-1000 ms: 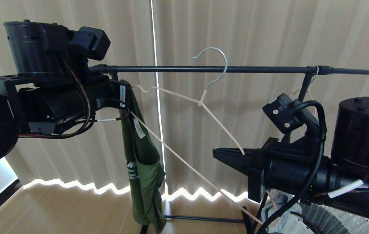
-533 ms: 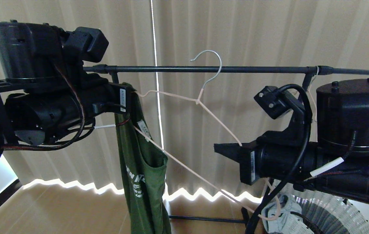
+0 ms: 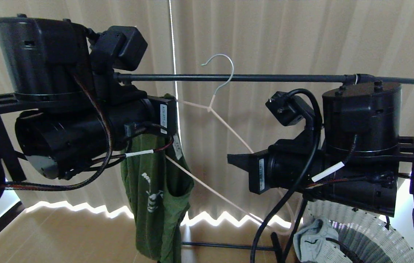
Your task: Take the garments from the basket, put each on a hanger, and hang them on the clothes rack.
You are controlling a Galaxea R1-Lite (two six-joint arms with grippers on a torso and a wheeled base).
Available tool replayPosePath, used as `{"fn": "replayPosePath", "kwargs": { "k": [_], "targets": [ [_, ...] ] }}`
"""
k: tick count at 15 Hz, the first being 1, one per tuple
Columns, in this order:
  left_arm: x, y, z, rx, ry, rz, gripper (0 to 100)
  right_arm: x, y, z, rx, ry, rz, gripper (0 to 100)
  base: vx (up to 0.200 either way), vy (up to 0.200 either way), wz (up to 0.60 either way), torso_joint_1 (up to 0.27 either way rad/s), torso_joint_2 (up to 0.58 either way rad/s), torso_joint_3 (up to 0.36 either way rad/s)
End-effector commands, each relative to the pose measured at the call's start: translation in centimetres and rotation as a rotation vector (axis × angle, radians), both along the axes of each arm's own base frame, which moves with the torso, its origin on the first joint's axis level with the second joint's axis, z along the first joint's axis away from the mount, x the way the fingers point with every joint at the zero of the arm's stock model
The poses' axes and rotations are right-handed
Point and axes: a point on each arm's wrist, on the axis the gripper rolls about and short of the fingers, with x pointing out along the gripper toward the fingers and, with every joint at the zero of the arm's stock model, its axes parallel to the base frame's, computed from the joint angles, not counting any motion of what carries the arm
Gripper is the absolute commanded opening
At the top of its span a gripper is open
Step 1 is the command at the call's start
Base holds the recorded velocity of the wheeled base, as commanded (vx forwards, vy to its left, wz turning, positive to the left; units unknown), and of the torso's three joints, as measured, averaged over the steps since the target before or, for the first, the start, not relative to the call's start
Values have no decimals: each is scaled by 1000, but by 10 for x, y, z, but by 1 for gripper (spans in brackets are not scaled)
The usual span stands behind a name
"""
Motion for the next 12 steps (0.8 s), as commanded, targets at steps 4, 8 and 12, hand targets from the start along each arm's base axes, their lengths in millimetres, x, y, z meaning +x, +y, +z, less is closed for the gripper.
{"fn": "replayPosePath", "kwargs": {
  "k": [4, 8, 12],
  "targets": [
    [-7, -9, 3, -35, 10, -193, 0, 9, 10, -2, -2, 2, 2, 0, 0, 0, 0, 0, 0, 0],
    [-10, -9, 2, -41, 19, -281, 0, 11, 12, -2, 0, -1, 2, 0, 0, 0, 0, 0, 0, 0],
    [-19, -1, -6, -27, 45, -333, 0, 9, 9, 5, 14, -17, -2, 0, 0, 0, 0, 0, 0, 0]
  ]
}}
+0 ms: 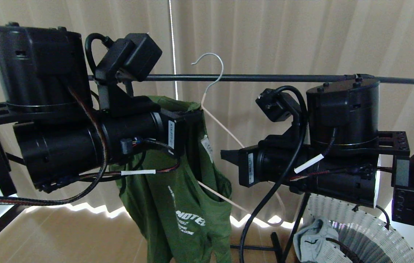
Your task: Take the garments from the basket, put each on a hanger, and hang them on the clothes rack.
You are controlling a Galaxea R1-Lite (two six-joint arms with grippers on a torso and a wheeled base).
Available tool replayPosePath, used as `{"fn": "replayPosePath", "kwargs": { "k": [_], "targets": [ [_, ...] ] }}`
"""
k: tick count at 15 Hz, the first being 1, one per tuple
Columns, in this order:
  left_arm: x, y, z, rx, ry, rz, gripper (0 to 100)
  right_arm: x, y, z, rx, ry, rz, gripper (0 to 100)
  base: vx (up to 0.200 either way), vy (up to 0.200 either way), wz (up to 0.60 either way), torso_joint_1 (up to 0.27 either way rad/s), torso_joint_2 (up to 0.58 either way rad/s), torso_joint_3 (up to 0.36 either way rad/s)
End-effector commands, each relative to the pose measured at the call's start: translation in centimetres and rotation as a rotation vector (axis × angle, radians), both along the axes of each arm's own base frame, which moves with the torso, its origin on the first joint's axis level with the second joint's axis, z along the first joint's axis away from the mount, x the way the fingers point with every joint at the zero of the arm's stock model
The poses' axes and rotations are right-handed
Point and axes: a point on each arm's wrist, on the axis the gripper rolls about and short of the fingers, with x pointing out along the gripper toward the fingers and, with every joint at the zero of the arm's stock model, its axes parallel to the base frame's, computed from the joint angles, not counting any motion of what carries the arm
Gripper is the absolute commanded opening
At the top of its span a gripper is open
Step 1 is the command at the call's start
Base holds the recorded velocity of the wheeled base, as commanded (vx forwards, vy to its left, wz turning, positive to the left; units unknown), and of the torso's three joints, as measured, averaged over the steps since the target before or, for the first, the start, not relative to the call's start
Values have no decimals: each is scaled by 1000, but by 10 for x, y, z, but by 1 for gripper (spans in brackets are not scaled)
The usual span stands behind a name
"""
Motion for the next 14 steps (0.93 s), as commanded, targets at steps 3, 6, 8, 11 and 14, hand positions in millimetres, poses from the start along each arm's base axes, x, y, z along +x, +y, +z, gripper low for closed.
{"fn": "replayPosePath", "kwargs": {
  "k": [3, 6, 8, 11, 14],
  "targets": [
    [-8, 7, -3, 9, 4, -4, 0, -7, -7, 11, 25, -24, 0, 0, 0, 0, 0, 0, 0, 0],
    [-12, 9, -3, 9, 2, -9, 100, -14, -14, 18, 35, -38, 0, 0, 0, 0, 0, 0, 0, 0],
    [-17, 13, -2, 2, -1, -40, 100, -15, -17, 20, 37, -42, -3, 0, 0, 0, 0, 0, 0, 0],
    [-28, 20, -2, 17, -28, -97, 100, -15, -30, 19, 26, -48, -31, 0, 0, 0, 0, 0, 0, 0],
    [-36, 39, -5, 78, -85, -72, 100, -19, -57, 18, -57, -111, -57, 0, 0, 0, 0, 0, 0, 0]
  ]
}}
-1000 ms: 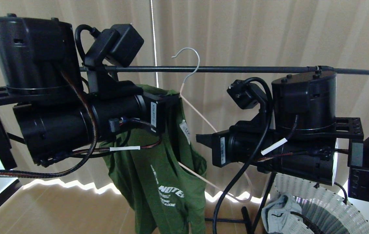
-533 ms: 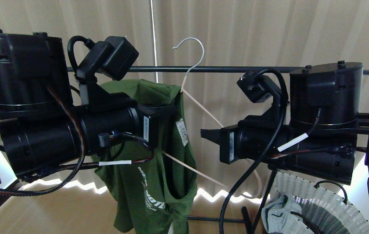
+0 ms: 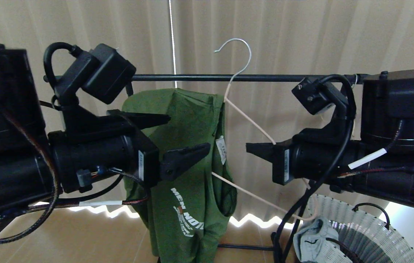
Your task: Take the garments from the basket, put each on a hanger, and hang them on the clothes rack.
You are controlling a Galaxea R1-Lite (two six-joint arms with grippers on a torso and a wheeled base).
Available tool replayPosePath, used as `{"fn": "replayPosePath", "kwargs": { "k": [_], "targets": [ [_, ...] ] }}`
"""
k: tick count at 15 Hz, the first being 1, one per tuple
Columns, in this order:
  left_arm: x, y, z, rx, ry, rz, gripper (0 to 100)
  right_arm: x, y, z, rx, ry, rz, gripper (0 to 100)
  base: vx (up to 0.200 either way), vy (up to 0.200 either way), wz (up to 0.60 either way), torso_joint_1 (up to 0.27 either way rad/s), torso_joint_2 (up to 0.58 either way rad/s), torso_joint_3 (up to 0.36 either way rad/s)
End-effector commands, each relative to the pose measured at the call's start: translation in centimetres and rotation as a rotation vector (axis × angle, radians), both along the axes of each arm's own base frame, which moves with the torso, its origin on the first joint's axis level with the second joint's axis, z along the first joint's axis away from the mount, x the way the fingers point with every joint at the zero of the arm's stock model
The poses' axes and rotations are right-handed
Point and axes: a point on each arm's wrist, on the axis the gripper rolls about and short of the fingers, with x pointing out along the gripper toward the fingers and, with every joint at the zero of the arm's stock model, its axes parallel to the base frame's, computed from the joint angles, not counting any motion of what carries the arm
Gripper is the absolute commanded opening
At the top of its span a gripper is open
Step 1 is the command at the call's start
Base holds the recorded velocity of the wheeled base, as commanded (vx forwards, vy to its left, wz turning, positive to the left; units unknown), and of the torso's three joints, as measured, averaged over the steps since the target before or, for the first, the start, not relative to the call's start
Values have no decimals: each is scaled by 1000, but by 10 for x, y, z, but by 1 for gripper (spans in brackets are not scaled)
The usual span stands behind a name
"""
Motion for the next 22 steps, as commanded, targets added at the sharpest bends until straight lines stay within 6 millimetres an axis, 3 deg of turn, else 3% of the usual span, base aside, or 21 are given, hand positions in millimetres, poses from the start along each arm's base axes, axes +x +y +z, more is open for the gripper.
{"fn": "replayPosePath", "kwargs": {
  "k": [1, 6, 16, 22],
  "targets": [
    [-10, 15, 2, 9, -39, 17, 100, -5, -21, 3, -28, -38, -29, 0, 0, 0, 0, 0, 0, 0],
    [-2, 32, 3, 155, -234, 9, 100, -10, -34, -3, -143, -106, 1, 0, 0, 0, 0, 0, 0, 0],
    [64, 8, 1, 446, -501, -58, 100, -10, -29, -2, -189, -165, 112, 0, 0, 0, 0, 0, 0, 0],
    [68, 4, -1, 453, -500, -66, 100, -17, -23, 0, -177, -175, 158, 0, 0, 0, 0, 0, 0, 0]
  ]
}}
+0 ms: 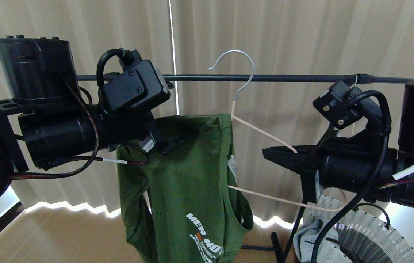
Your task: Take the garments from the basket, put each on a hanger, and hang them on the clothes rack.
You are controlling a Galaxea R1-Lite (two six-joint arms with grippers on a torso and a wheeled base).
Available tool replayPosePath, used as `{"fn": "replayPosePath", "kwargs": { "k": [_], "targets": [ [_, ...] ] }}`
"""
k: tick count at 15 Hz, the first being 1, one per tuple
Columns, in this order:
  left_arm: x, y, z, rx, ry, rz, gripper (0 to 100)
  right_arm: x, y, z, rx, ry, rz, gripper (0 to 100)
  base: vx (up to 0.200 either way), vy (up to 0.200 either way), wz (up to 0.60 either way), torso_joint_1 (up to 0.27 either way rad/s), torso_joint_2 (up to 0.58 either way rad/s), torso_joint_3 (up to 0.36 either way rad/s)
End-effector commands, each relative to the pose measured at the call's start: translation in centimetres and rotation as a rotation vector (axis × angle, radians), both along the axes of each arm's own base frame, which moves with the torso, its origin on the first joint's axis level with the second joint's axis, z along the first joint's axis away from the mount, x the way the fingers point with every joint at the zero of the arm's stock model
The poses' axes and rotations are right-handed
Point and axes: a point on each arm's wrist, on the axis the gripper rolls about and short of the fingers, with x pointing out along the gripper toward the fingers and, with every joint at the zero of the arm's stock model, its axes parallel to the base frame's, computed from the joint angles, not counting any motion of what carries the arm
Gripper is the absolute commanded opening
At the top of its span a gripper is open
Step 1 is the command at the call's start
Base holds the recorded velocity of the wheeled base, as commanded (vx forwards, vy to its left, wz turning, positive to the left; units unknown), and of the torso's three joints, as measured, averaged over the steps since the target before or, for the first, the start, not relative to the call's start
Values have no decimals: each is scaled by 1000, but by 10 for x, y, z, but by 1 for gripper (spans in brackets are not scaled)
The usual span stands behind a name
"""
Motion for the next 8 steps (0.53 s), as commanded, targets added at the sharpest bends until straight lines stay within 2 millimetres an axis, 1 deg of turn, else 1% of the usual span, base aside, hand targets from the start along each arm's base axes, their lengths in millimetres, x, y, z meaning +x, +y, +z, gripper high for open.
{"fn": "replayPosePath", "kwargs": {
  "k": [1, 2, 3, 8],
  "targets": [
    [2, -1, -3, 4, 9, 0, 100, -2, 2, 1, 4, -4, 12, 0, 0, 0, 0, 0, 0, 0],
    [2, -1, -3, 4, 8, 0, 100, -2, 2, 1, 3, -2, 13, 0, 0, 0, 0, 0, 0, 0],
    [1, -1, -4, 7, 11, 0, 0, -3, 2, 1, 4, -4, 15, 0, 0, 0, 0, 0, 0, 0],
    [0, 0, -6, 10, 16, 1, 0, -3, 2, 2, 7, -5, 14, 0, 0, 0, 0, 0, 0, 0]
  ]
}}
